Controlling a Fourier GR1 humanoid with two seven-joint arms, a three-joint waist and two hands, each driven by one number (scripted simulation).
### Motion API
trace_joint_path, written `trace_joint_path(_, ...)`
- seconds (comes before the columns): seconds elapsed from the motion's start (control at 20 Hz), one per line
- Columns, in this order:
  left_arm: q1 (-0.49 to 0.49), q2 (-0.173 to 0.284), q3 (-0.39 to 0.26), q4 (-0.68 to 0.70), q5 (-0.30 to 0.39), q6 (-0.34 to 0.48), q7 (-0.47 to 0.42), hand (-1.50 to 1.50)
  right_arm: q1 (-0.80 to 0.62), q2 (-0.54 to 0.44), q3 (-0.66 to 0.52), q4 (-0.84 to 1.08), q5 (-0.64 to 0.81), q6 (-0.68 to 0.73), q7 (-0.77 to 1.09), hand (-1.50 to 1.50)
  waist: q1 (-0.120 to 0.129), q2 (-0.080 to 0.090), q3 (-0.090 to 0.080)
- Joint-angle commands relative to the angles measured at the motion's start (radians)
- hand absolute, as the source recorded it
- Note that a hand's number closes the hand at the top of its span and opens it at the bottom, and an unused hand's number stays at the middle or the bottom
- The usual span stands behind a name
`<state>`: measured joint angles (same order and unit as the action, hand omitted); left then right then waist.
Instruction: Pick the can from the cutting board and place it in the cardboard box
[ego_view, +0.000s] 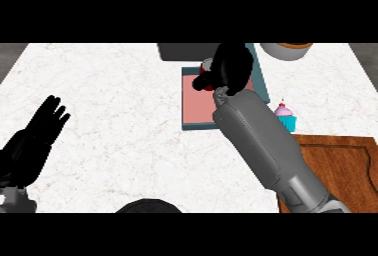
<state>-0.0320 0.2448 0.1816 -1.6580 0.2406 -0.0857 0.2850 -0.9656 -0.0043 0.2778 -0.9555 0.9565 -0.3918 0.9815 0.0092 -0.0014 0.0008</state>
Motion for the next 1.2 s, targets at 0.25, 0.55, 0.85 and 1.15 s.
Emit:
trace_joint_path(0.25,0.019,-0.001,0.005,-0.007,-0.005,0.002,0.008,0.00,0.132,-0.011,-0.107,-0.244,0.022,-0.321,0.002,-1.50,-0.019,-0.003,0.000)
trace_joint_path(0.55,0.003,0.010,0.031,-0.031,0.005,0.023,0.051,0.00,0.367,-0.032,-0.097,-0.621,0.048,-0.230,0.068,-1.50,-0.031,-0.009,0.000)
trace_joint_path(0.85,0.052,-0.009,0.037,0.062,0.006,-0.054,-0.087,0.00,0.516,-0.148,-0.132,-0.874,-0.085,-0.058,0.002,-1.50,-0.017,-0.001,-0.001)
trace_joint_path(1.15,0.086,-0.017,0.036,-0.045,-0.005,-0.042,-0.042,0.00,0.690,-0.159,-0.139,-0.977,-0.138,-0.096,-0.102,-1.50,-0.007,0.000,-0.001)
